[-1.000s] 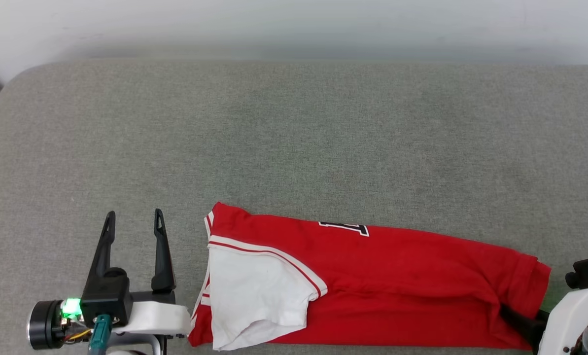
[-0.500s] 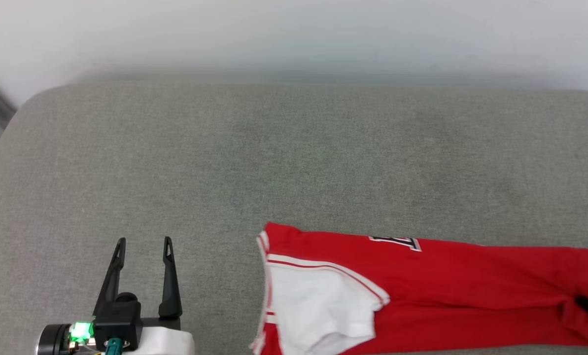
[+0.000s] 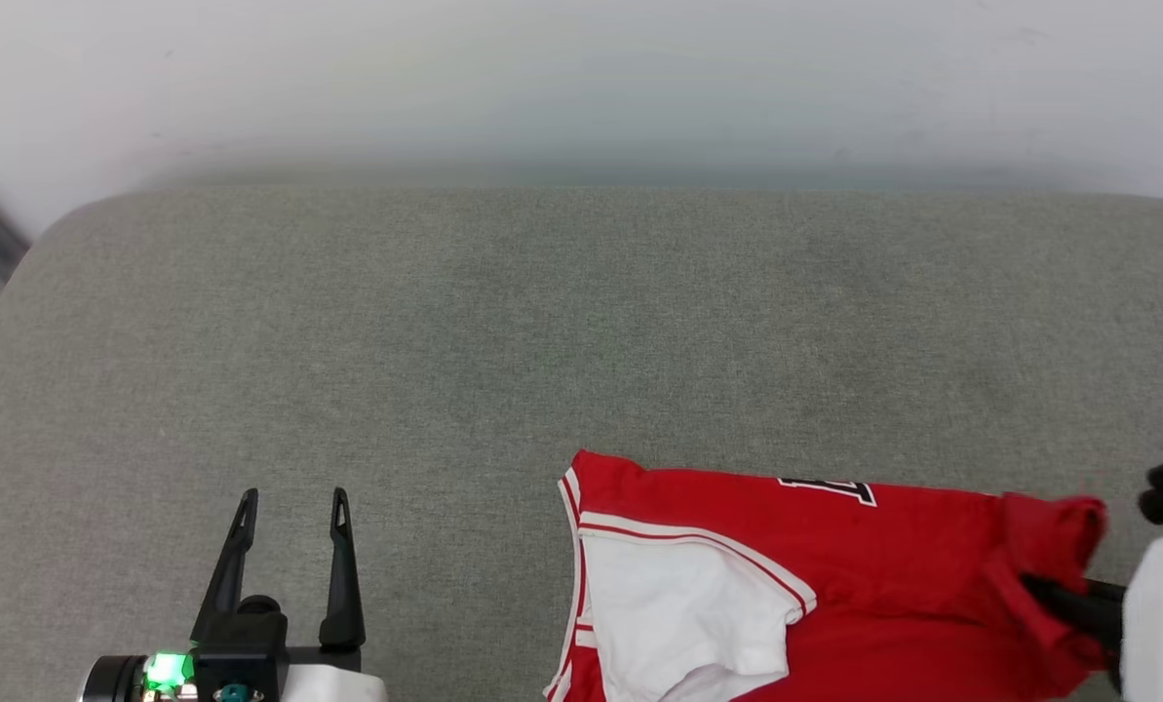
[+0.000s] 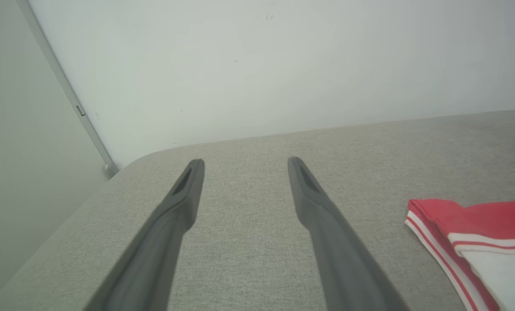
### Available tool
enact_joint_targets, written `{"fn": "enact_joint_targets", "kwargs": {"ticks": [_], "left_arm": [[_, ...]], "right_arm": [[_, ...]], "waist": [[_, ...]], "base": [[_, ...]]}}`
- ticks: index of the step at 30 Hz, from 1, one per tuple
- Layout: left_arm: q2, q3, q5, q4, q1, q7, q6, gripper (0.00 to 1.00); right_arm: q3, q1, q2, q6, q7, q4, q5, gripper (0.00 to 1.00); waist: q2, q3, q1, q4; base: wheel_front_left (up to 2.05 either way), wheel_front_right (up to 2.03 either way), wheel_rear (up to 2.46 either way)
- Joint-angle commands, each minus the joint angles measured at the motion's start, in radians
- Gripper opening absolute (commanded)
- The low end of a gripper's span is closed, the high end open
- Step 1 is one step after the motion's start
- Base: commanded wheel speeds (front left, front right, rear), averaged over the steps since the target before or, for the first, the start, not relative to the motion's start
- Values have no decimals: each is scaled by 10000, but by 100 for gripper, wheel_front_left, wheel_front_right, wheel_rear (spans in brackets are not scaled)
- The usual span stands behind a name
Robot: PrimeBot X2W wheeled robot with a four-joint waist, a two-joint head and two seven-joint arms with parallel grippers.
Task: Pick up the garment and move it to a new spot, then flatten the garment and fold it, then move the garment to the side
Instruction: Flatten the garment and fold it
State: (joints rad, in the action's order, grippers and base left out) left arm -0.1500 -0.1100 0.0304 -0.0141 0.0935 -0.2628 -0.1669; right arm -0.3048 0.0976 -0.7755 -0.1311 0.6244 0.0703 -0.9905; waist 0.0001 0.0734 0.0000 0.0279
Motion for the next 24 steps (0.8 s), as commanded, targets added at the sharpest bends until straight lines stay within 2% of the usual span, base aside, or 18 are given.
{"fn": "enact_joint_targets", "kwargs": {"ticks": [1, 4, 5, 6, 11, 18, 24], "left_arm": [[37, 63, -50, 8, -2, -25, 57, 100], [72, 97, -67, -3, -75, -25, 85, 100], [116, 112, -84, 17, -165, -25, 123, 100], [116, 112, -84, 17, -165, -25, 123, 100], [210, 152, -105, 39, -350, -25, 201, 100], [316, 182, -149, 60, -658, -25, 291, 100], [404, 182, -187, 59, -861, -25, 362, 100]], "right_arm": [[-144, 214, 196, 8, 133, -409, 82, 0], [-516, 470, 415, 8, 387, -994, 307, 0], [-936, 812, 707, 6, 606, -1385, 565, 0], [-936, 812, 707, 6, 606, -1385, 565, 0], [-2235, 2101, 1561, 6, 1104, -1542, 1176, 0], [-4289, 3999, 2896, 6, 1054, -369, 1954, 0], [-5703, 4977, 3873, 6, 521, 1512, 2413, 0]], "waist": [[-1, 49, 0, 17], [-1, 128, 0, 34], [-1, 228, 0, 81], [-1, 228, 0, 81], [-1, 484, 0, 180], [-1, 859, 0, 376], [-1, 1193, 0, 476]], "base": [[0, 0, 0], [0, 0, 0], [0, 0, 0], [0, 0, 0], [0, 0, 0], [0, 0, 0], [0, 0, 0]]}}
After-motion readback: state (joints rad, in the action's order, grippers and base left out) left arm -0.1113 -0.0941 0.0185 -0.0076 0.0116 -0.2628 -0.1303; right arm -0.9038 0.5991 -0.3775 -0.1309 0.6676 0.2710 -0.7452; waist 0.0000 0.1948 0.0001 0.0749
